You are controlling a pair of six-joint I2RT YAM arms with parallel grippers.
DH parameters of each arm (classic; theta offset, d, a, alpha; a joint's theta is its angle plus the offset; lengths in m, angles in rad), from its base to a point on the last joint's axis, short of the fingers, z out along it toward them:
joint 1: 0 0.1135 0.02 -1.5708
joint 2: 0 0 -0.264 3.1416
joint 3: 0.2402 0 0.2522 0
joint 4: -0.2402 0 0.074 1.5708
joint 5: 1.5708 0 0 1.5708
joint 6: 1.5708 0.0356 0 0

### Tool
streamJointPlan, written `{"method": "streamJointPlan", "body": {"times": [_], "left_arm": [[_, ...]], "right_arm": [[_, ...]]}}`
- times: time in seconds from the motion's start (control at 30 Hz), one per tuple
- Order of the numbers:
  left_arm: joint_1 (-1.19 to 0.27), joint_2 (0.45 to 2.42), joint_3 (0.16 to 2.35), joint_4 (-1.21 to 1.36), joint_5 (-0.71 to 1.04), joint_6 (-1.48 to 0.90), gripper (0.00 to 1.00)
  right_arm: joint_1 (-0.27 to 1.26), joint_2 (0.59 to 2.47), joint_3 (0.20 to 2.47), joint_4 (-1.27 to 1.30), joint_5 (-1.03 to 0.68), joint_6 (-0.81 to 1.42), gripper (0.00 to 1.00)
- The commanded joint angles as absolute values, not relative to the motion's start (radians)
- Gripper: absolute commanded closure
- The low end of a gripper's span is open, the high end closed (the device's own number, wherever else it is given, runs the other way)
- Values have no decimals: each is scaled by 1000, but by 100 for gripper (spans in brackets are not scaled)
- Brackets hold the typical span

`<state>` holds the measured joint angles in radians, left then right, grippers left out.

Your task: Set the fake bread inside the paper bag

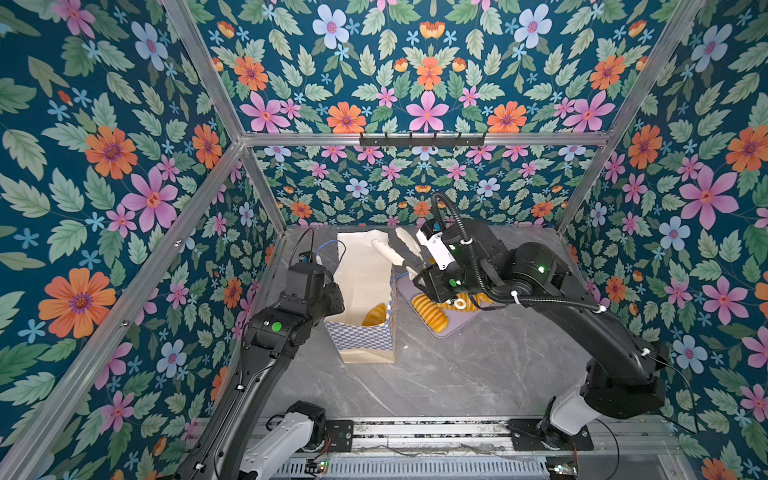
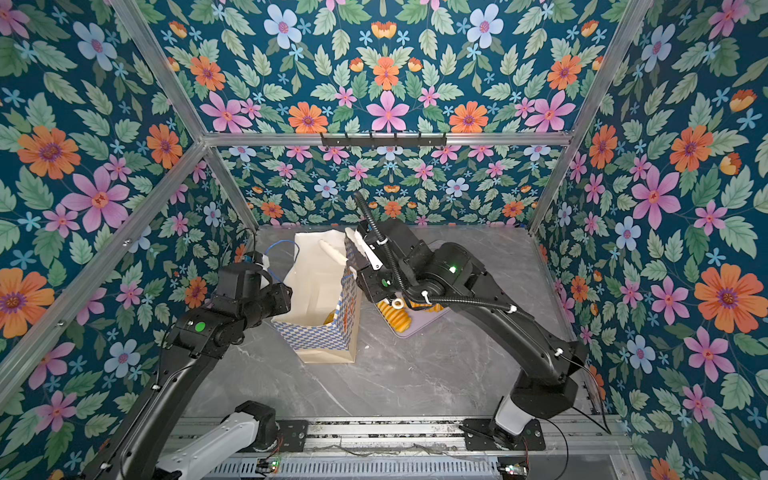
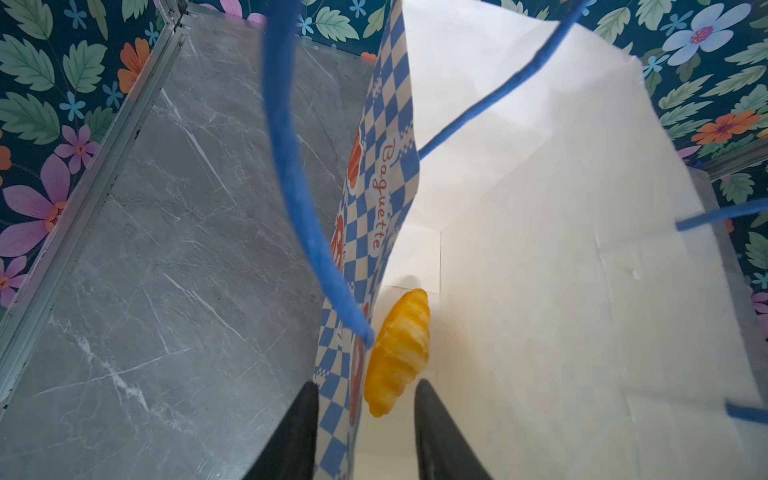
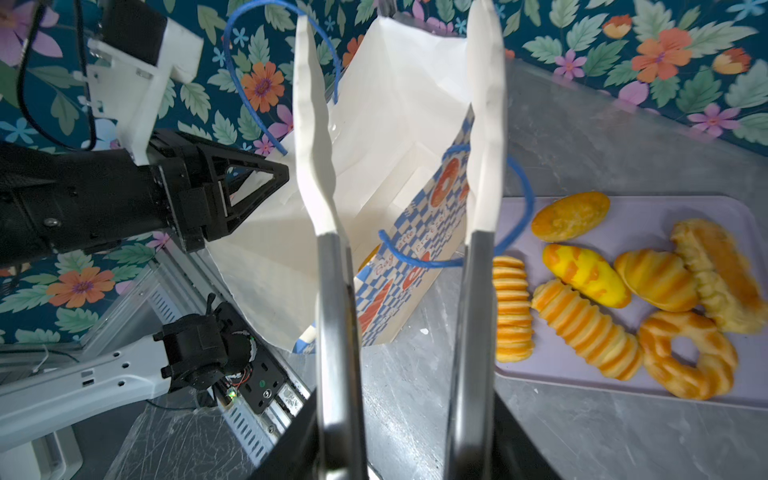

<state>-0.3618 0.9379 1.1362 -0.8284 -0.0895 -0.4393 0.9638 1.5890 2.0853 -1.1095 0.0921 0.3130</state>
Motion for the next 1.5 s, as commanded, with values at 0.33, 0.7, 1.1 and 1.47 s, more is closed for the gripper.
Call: {"method": "streamJointPlan", "body": {"times": [0.33, 0.7, 1.1, 1.47], "left_arm": [[-360, 926, 1163, -813, -99, -435, 42], [-360, 934, 1156, -812, -89, -436, 40], [-360, 919, 1137, -794, -88, -437, 37], [-360, 914, 1122, -784, -93, -439, 37]], "right_arm": [[716, 1277, 1702, -922, 40, 452, 52], [628, 1161, 1403, -953, -25, 455, 51], [639, 1289, 1285, -1026, -109, 390, 52], [748, 1439, 1288, -1079, -56, 350, 52]]}}
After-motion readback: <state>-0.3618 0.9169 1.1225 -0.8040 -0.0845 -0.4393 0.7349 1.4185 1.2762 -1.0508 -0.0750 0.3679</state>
